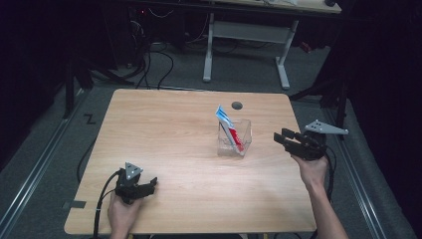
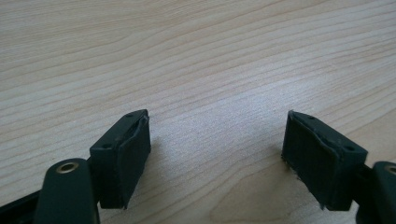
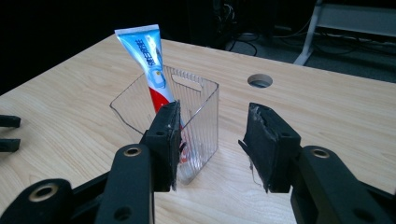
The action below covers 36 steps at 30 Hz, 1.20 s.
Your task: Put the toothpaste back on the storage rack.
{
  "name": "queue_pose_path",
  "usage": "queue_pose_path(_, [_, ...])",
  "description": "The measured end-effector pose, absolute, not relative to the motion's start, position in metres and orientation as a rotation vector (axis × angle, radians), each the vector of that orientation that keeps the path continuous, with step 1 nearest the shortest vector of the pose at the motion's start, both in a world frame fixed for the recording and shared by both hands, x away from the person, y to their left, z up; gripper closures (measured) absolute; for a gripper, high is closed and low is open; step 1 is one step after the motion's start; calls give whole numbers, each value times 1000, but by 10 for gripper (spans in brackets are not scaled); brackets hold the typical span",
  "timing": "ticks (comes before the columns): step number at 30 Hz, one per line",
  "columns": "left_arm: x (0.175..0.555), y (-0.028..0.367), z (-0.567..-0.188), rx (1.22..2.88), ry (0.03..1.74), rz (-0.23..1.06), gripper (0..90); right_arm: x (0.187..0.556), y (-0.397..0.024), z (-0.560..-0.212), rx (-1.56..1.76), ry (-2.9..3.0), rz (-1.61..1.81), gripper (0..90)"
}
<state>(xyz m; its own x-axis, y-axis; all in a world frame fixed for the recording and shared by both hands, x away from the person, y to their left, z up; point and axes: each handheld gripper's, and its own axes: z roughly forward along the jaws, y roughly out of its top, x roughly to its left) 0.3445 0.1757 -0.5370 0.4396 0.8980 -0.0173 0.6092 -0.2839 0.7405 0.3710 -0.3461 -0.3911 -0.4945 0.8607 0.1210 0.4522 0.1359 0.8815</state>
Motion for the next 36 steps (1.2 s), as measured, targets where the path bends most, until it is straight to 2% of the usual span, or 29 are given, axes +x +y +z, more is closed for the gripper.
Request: queue_pose_path(36, [345, 176, -537, 2006, 1264, 539, 240, 349, -355, -424, 1318, 2011, 1325, 555])
